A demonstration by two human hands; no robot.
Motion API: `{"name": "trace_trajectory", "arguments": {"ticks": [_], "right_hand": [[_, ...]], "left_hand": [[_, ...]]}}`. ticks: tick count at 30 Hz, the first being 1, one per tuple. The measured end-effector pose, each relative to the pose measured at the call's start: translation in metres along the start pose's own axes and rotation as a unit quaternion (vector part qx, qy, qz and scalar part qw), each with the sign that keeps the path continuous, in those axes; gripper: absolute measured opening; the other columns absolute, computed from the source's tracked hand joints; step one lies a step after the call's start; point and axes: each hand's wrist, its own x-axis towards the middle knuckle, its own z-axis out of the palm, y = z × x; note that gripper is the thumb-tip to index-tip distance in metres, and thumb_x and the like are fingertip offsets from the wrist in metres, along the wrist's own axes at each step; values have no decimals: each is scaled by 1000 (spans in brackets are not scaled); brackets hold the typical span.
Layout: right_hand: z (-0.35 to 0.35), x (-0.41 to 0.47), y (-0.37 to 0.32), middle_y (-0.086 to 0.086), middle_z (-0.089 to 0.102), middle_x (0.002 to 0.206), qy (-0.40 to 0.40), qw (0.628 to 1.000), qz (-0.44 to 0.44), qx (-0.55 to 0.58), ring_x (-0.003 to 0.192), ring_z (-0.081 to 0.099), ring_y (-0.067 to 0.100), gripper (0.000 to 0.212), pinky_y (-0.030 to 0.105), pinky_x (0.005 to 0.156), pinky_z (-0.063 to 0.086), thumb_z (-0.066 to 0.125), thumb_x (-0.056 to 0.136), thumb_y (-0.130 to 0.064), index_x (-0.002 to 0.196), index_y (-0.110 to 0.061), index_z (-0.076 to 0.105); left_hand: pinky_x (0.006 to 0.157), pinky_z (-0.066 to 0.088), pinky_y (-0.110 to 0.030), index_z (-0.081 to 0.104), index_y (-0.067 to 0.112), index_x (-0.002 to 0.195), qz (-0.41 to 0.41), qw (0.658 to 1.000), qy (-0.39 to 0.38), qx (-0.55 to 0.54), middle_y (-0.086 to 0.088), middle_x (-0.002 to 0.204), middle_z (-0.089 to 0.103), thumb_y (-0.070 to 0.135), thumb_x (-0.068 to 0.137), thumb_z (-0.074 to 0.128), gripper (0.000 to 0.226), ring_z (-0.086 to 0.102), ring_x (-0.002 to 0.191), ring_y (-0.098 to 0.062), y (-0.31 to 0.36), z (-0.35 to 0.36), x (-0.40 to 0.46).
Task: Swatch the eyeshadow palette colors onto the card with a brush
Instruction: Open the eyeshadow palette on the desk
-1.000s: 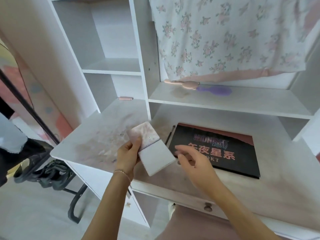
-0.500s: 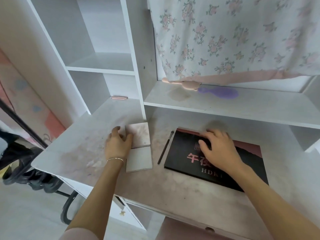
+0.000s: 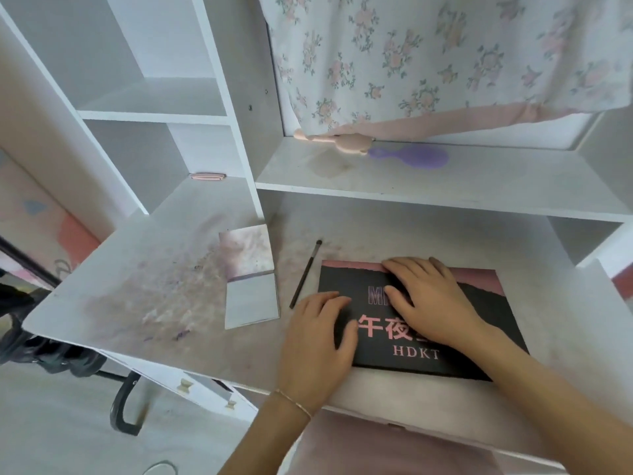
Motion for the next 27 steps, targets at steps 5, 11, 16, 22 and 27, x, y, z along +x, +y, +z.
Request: {"name": "trace_trajectory", "arguments": {"ticks": [5, 11, 16, 22, 27], "right_hand": [[-8, -32, -4, -6, 5, 154, -77, 996, -51, 18, 140, -4, 6, 79, 38, 113, -11, 25, 80, -69, 145, -28, 9], [-8, -59, -10, -7, -29, 147, -143, 983, -102, -57, 132, -35, 12, 100, 39, 106, -26, 18, 66, -84, 138, -29, -22], [-13, -58, -16, 1, -5, 155, -121, 983, -117, -75, 141, -12, 21, 89, 36, 109, -14, 25, 77, -73, 146, -22, 2], [-41, -56, -27, -5, 23, 151, -94, 984, -145, -53, 139, 19, 12, 65, 28, 104, 31, 35, 85, -59, 142, -29, 25], [-87, -41, -31, -15, 60, 122, -62, 991, -122, 13, 91, 60, -1, 45, 21, 76, 46, 38, 87, -54, 127, -38, 48]], "left_hand": [[97, 38, -32, 63, 13, 106, 18, 999, 18, 21, -3, 118, 57, 23, 81, 61, 27, 48, 114, -19, 1, 9, -11], [99, 32, -24, 64, 15, 105, 19, 1000, 22, -6, 2, 117, 57, 25, 82, 57, 26, 43, 112, -8, -4, 9, -10], [95, 25, -5, 65, 16, 102, -14, 998, 30, -58, 12, 111, 53, 12, 82, 62, 21, 42, 108, -2, -4, 8, -9], [91, 27, 0, 61, 31, 96, -51, 985, 26, -162, 25, 109, 50, 20, 86, 58, 16, 44, 109, 7, 5, -4, -6], [82, 40, -6, 60, 33, 103, -41, 954, 5, -297, 13, 111, 60, 53, 77, 43, 37, 51, 105, 5, 10, -29, 10]]}}
